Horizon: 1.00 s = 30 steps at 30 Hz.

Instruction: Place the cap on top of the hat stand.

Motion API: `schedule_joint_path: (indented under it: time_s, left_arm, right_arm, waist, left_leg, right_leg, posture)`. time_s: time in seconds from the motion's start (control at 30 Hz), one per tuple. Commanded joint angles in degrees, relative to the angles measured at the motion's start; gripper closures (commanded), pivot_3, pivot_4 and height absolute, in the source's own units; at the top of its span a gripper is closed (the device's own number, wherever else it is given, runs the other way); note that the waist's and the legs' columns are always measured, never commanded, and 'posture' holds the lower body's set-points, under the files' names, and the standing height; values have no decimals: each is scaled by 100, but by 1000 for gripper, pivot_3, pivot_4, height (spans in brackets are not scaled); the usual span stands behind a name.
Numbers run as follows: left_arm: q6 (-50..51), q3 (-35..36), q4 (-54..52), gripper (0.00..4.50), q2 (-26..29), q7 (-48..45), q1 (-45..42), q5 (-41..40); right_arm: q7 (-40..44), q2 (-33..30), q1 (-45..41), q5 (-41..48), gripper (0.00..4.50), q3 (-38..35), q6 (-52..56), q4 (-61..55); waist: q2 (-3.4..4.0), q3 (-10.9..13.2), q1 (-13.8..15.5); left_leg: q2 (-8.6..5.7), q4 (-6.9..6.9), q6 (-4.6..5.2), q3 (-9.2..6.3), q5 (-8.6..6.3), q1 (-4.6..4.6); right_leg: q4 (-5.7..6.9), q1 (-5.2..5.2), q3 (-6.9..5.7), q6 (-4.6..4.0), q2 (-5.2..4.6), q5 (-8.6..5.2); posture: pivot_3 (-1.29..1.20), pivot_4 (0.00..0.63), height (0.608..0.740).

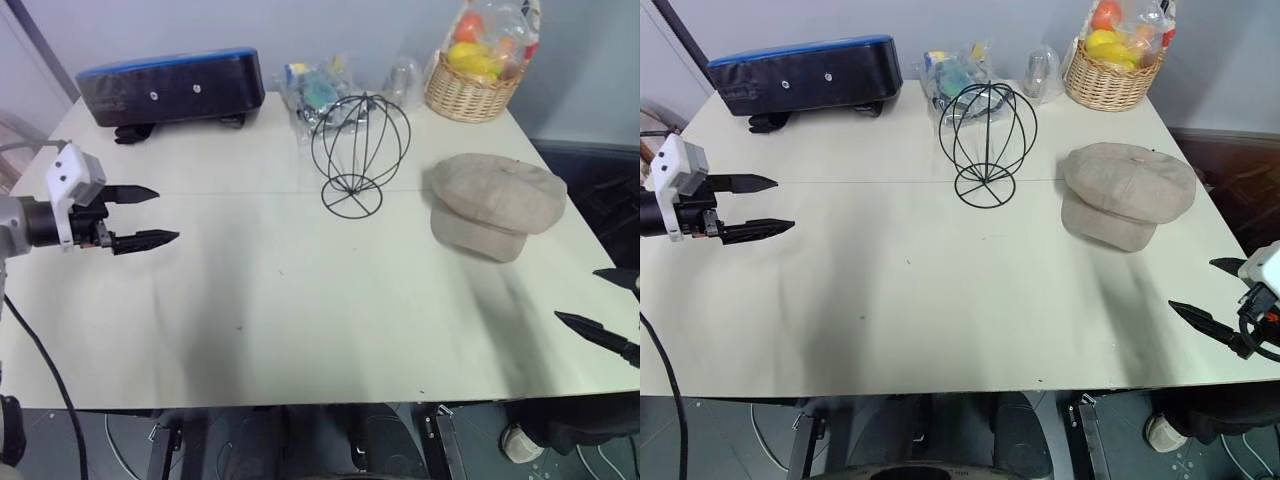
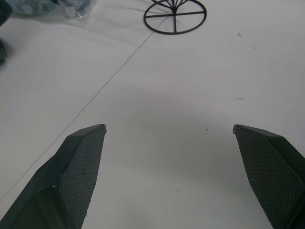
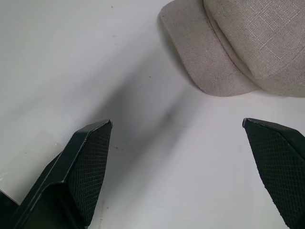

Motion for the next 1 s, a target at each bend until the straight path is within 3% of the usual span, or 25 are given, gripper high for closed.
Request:
schedule_joint_path:
  time_s: [0.03, 0.4, 0.63, 0.77, 1.0]
  left_arm:
    - [-94, 75, 2, 15, 26, -42, -111, -5]
    - [62, 31, 141, 15, -139, 45, -372, -42]
    - [734, -9, -677, 15, -368, -93, -349, -543]
    - [1594, 35, -1695, 15, -654, 83, -379, -1255]
    - [1928, -325, -2808, 15, -853, 114, -21, -1612]
  right_arm:
    - [-59, 84, -5, -11, 0, -87, -59, -101]
    - [-403, 32, -208, -226, 0, 9, 52, -133]
    - [-1012, -97, -482, -613, 0, 493, 441, -961]
    - [-1622, -310, -1047, -997, 0, 1313, 854, -1332]
    - [-2976, -276, -1935, -2390, 0, 3467, 1284, -1329]
  waist:
    - [0, 0, 4]
    - [-1, 0, 0]
    - [-1, -1, -1]
    - [0, -1, -3]
    - [1, -2, -5]
  left_leg:
    - [0, 0, 0, 0, 0, 0]
    - [-2, 4, 0, 0, 0, 0]
    - [-2, 5, 0, -1, 0, 0]
    - [-1, 9, 0, -2, 0, 0]
    - [-4, 8, 0, -2, 1, 0]
  right_leg:
    - [0, 0, 0, 0, 0, 0]
    - [2, 1, 0, 7, 0, 4]
    - [4, 1, 1, 11, 1, 6]
    - [6, 2, 2, 11, 0, 6]
    - [7, -2, 5, 9, 1, 5]
  posture:
    - [0, 150, 740]
    - [0, 150, 740]
    - [0, 150, 740]
    - [0, 150, 740]
    - [0, 150, 740]
